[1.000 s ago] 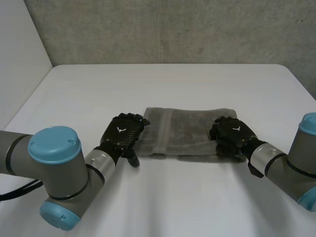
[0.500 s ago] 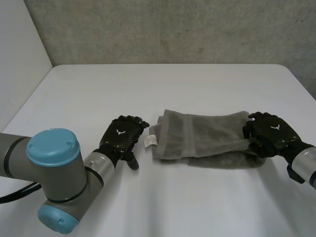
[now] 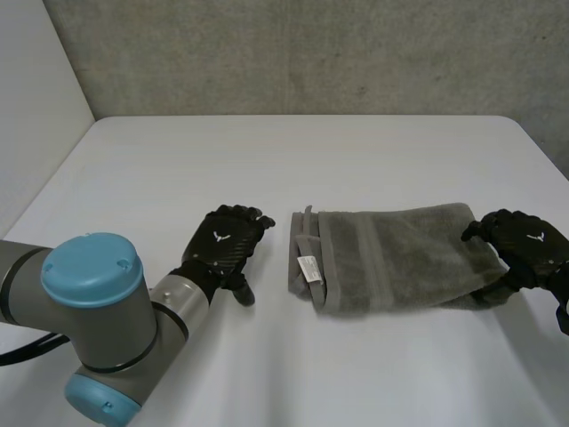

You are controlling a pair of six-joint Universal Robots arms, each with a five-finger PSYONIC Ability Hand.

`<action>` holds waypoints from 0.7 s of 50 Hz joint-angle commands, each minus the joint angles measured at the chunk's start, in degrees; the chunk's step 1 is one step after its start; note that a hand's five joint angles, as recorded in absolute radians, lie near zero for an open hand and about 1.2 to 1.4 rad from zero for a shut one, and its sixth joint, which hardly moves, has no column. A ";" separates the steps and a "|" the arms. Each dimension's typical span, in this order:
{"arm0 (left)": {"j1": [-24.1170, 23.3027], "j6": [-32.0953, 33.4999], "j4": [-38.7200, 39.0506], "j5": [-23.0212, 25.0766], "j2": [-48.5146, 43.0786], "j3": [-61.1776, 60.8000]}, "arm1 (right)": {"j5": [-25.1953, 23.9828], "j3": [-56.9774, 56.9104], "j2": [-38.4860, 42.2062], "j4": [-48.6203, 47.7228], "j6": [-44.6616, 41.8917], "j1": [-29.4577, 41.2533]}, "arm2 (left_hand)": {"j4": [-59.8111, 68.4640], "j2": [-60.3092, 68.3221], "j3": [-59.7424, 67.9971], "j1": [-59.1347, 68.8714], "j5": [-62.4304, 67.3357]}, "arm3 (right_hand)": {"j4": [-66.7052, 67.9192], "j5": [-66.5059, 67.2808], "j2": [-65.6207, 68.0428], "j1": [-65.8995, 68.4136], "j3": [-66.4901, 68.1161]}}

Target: Fold the towel.

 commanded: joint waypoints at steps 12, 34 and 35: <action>-2.74 -0.36 0.09 0.86 0.81 -1.14 | -0.34 1.51 0.56 -0.48 -0.29 -5.02 | -3.00 -2.35 -2.52 -3.85 -1.89 | -0.37 7.43 5.08 5.70 -0.37; -4.85 -0.27 0.35 0.77 -0.16 -0.52 | -0.25 0.90 3.19 -1.45 -0.73 -5.11 | -3.00 -2.52 -2.52 -4.02 -2.06 | -0.37 27.70 25.35 25.97 -0.37; -4.85 -0.27 0.35 0.68 -0.07 -0.61 | -0.25 0.89 3.19 -1.45 -0.73 -5.11 | -3.00 -2.52 -2.52 -4.02 -2.06 | -0.37 27.78 25.43 26.05 -0.37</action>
